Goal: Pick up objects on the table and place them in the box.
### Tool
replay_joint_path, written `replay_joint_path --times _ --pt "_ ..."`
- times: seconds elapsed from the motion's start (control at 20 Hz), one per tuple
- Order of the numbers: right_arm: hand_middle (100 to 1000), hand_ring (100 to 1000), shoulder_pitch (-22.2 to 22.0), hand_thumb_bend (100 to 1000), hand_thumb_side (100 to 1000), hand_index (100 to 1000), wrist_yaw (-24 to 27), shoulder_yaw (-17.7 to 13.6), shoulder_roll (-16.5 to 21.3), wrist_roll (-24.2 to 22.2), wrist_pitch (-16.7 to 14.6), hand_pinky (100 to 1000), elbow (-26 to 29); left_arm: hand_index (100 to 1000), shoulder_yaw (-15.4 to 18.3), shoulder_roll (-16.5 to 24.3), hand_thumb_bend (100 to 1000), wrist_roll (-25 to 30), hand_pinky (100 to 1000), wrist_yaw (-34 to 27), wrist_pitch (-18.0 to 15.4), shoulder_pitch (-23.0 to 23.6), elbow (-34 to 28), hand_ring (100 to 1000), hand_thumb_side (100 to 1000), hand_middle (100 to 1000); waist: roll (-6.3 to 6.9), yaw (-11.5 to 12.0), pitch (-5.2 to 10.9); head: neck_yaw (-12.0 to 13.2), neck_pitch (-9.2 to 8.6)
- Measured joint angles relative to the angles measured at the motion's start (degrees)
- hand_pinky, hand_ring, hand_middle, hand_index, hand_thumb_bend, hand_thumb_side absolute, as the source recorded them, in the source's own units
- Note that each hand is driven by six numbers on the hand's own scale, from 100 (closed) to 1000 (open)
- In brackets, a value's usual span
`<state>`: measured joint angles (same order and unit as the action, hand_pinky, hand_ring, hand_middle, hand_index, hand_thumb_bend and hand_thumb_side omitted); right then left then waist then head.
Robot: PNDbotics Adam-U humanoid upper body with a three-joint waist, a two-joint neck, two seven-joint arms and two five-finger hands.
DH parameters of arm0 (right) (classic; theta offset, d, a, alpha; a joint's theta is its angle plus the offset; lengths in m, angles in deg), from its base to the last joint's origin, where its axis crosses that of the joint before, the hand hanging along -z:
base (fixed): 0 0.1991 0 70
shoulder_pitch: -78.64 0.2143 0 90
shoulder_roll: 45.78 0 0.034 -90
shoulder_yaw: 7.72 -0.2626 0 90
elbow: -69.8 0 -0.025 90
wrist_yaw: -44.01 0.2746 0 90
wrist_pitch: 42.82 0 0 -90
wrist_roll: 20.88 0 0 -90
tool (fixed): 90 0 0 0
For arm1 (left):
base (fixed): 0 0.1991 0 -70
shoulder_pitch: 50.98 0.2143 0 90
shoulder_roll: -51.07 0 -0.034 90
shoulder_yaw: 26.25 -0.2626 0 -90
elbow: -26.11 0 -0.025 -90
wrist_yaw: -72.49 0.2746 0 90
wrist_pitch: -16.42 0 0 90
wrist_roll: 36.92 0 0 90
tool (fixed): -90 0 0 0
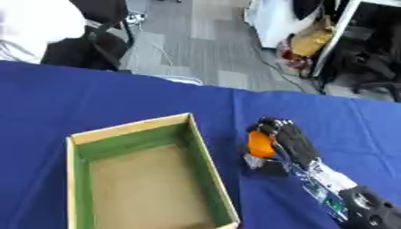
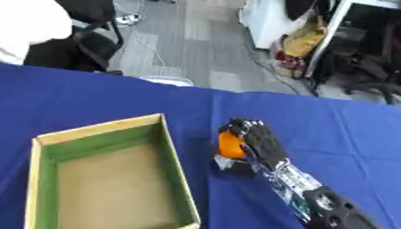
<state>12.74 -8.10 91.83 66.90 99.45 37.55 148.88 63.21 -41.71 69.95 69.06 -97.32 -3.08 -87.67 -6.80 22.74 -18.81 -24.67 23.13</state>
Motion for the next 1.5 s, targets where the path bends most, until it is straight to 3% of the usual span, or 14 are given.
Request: replay_joint_path --times 0.15,0.4,0.85,1.5 --pt "100 100 -0.02 100 559 189 0.5 0.0 0.0 0.68 -0.6 100 -0.14 800 0.0 0.0 180 0.0 979 0.0 0.0 0.0 0.0 857 868 880 0.0 0.0 -0.03 0.0 -0.03" --pt "100 100 -0.05 197 471 105 0.62 0.08 0.03 -0.62 -0.55 100 0.04 800 0.0 0.0 180 0.01 979 0.0 -0.01 0.0 0.0 857 869 880 0.0 -0.03 -0.03 0.0 -0.07" --pt "100 100 -0.51 142 474 100 3.84 0.01 0.64 -7.0 0.05 100 1.96 800 -0.01 0.01 179 0.06 978 0.0 -0.06 0.01 0.0 857 870 880 0.02 -0.23 -0.02 0.0 -0.07" --pt "100 100 -1.83 137 473 100 8.26 -0.03 2.58 -13.14 2.68 100 5.81 800 -0.01 0.08 179 0.11 978 0.01 -0.1 0.52 0.0 858 869 880 0.02 -0.85 0.1 0.0 -0.07"
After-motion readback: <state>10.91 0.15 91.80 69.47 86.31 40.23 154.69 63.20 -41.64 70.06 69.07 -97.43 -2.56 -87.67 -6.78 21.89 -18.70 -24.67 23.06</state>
